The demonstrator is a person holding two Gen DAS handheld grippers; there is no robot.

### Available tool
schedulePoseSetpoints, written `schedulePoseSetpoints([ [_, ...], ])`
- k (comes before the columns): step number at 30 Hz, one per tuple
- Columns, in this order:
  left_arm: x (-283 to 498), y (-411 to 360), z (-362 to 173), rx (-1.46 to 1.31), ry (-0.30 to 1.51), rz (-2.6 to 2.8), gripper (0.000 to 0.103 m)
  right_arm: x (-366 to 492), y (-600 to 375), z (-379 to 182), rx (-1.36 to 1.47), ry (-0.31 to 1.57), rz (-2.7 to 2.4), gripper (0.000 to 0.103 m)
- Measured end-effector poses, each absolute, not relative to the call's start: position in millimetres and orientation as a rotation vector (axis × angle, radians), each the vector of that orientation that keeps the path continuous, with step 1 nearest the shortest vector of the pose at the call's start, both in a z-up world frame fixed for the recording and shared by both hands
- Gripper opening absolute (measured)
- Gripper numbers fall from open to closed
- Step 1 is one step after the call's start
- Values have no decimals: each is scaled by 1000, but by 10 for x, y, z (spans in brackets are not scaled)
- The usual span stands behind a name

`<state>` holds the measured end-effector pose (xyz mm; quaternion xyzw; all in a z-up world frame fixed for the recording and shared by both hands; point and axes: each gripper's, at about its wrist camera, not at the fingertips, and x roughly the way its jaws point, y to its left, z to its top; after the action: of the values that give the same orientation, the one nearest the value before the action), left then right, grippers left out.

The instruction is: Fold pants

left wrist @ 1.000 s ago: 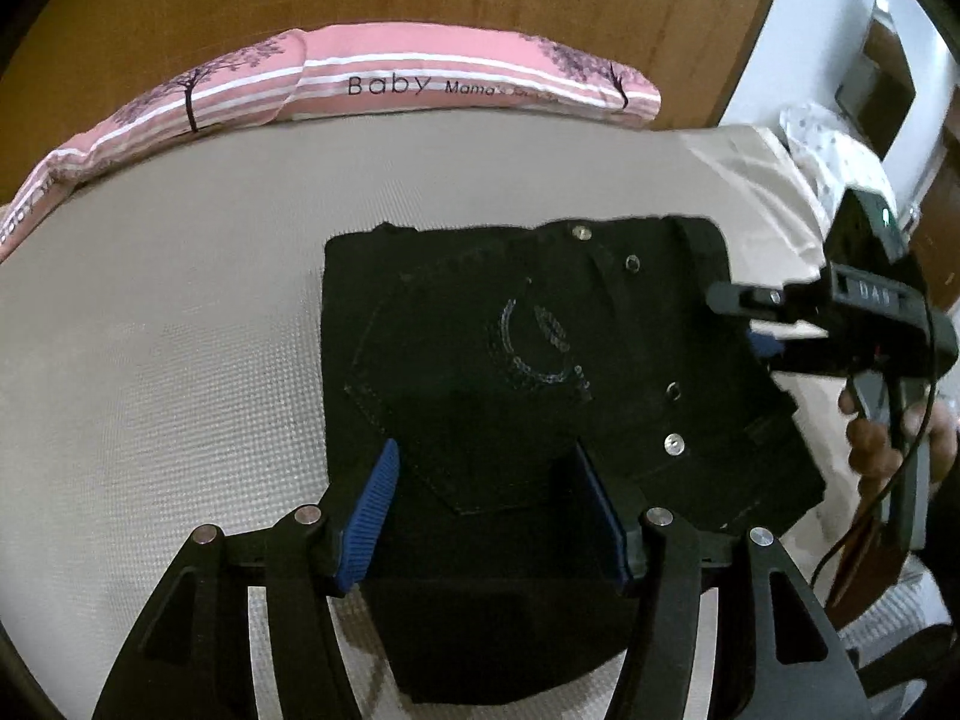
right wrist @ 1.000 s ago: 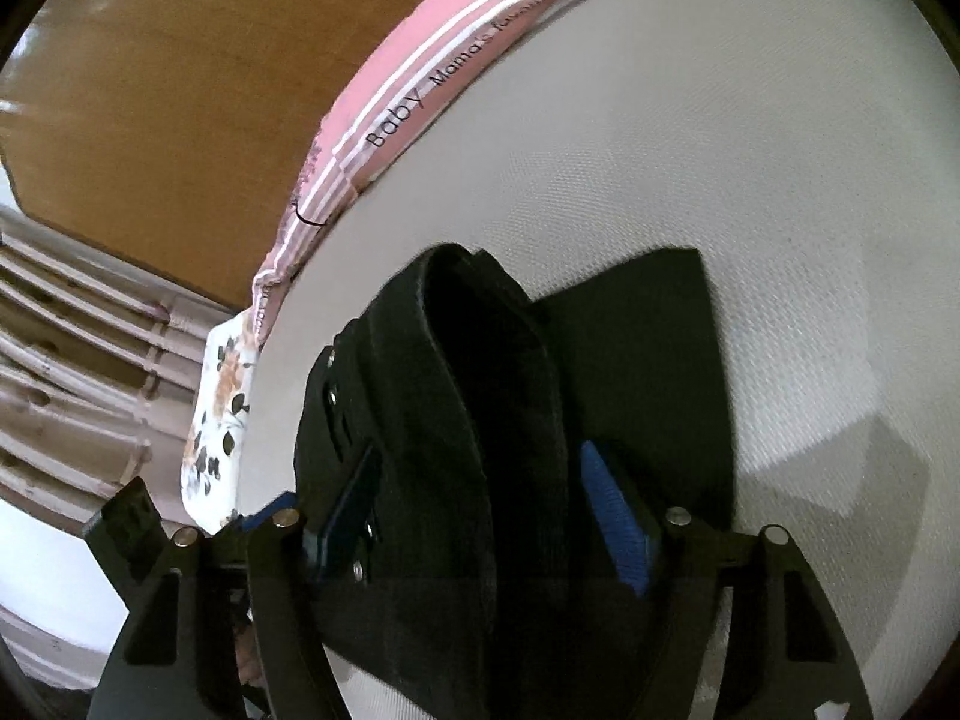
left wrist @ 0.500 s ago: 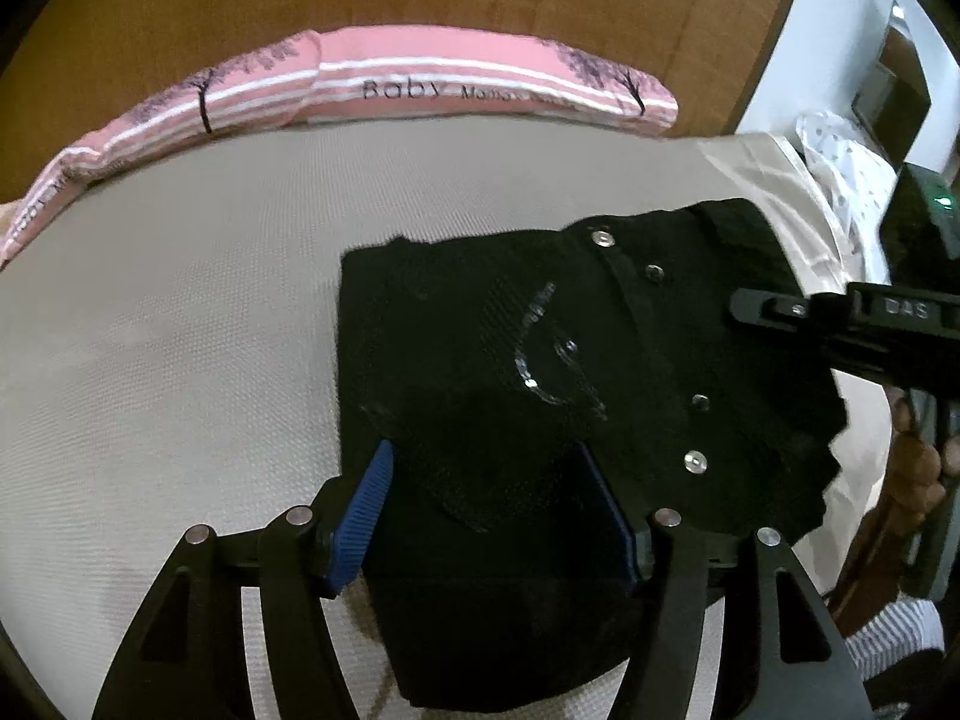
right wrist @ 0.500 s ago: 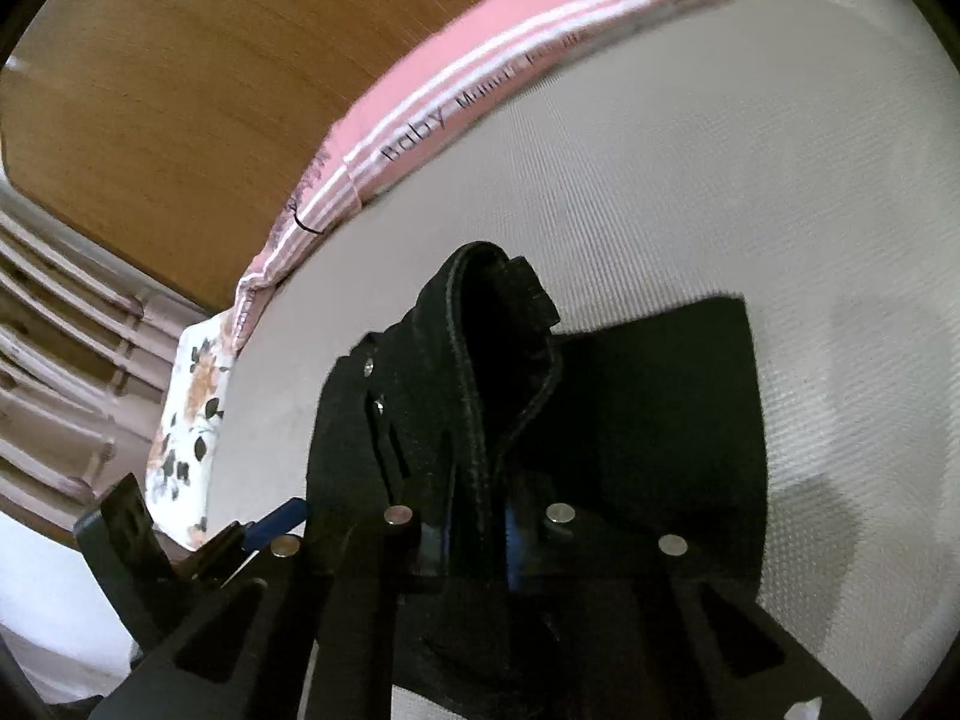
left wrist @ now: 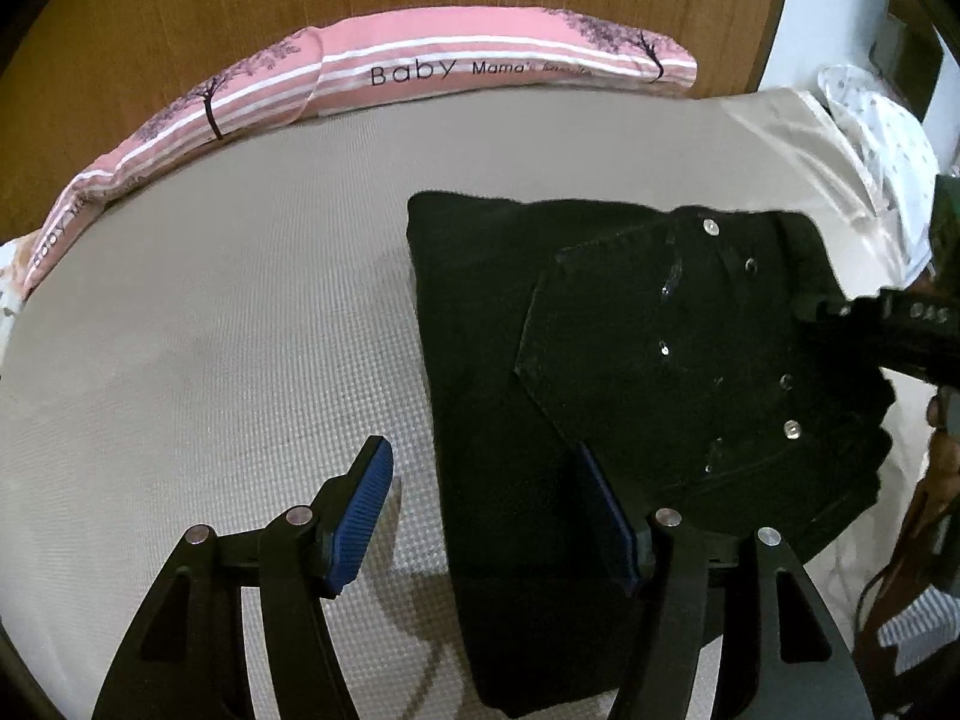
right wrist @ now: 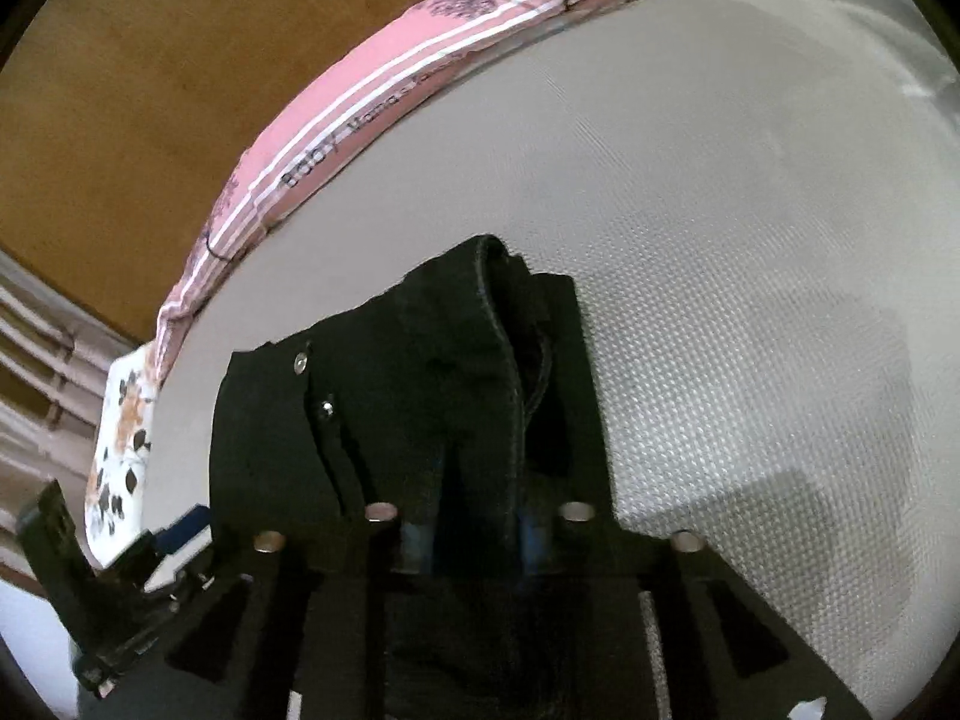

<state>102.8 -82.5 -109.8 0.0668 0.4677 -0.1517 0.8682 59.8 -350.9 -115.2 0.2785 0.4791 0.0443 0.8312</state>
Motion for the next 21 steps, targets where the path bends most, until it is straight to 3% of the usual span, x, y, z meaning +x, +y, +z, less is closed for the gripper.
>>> schedulePoseSetpoints([
  [17, 925, -809, -1132, 135, 994, -298, 65, -4, -3443, -1015, 609, 1029, 95, 33],
  [21, 875, -823, -1121, 140, 994, -300, 65, -50, -3316, -914, 501, 1009, 88, 22],
])
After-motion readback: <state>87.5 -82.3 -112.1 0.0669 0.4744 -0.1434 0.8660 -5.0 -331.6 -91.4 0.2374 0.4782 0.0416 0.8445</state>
